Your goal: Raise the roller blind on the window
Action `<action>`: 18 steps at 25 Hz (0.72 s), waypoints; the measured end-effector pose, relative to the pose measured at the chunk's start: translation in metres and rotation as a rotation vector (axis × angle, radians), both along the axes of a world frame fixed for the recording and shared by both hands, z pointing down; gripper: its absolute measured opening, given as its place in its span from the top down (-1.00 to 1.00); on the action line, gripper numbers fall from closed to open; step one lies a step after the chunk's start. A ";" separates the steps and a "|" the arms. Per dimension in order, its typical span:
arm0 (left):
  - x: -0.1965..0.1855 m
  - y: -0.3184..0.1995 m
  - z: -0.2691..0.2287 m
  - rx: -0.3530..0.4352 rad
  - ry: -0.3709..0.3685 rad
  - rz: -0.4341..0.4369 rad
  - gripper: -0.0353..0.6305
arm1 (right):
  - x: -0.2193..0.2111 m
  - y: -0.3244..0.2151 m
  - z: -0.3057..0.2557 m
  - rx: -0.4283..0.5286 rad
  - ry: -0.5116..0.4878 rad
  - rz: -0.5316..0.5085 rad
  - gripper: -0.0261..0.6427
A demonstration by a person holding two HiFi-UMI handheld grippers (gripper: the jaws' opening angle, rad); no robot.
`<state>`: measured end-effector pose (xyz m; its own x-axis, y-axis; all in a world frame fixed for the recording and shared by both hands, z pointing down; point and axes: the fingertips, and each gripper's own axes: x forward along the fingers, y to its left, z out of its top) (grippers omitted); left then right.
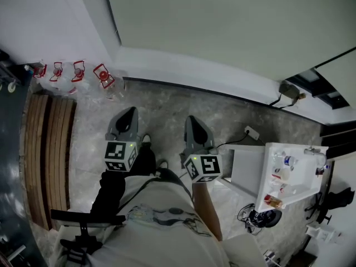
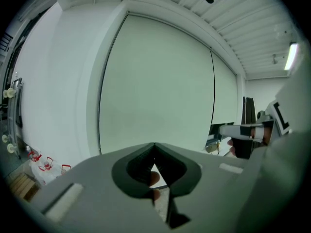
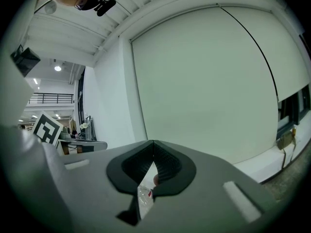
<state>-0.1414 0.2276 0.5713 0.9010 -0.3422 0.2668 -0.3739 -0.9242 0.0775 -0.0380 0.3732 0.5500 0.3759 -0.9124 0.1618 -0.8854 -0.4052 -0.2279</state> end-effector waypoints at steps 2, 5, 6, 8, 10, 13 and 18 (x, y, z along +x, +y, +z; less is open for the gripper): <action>0.012 -0.017 -0.004 -0.001 0.015 0.003 0.90 | 0.009 -0.014 -0.003 -0.006 0.008 0.012 0.92; 0.027 -0.070 -0.004 -0.019 0.037 0.015 0.90 | 0.020 -0.066 -0.006 -0.025 0.024 0.019 0.92; 0.031 -0.093 -0.002 -0.024 0.040 0.019 0.90 | 0.024 -0.090 -0.005 -0.031 0.028 0.021 0.92; 0.035 -0.121 -0.001 -0.032 0.047 0.024 0.90 | 0.027 -0.121 -0.006 -0.037 0.035 0.017 0.92; 0.037 -0.124 -0.003 -0.039 0.051 0.019 0.90 | 0.029 -0.126 -0.010 -0.040 0.041 0.005 0.92; 0.040 -0.123 -0.005 -0.045 0.049 0.010 0.90 | 0.031 -0.128 -0.012 -0.047 0.043 -0.014 0.92; 0.043 -0.129 -0.004 -0.063 0.046 -0.013 0.90 | 0.033 -0.138 -0.014 -0.064 0.045 -0.053 0.92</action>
<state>-0.0987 0.0991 0.5672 0.9085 -0.3373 0.2469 -0.3802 -0.9122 0.1528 -0.0054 0.2353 0.5357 0.3360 -0.9194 0.2045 -0.9146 -0.3703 -0.1623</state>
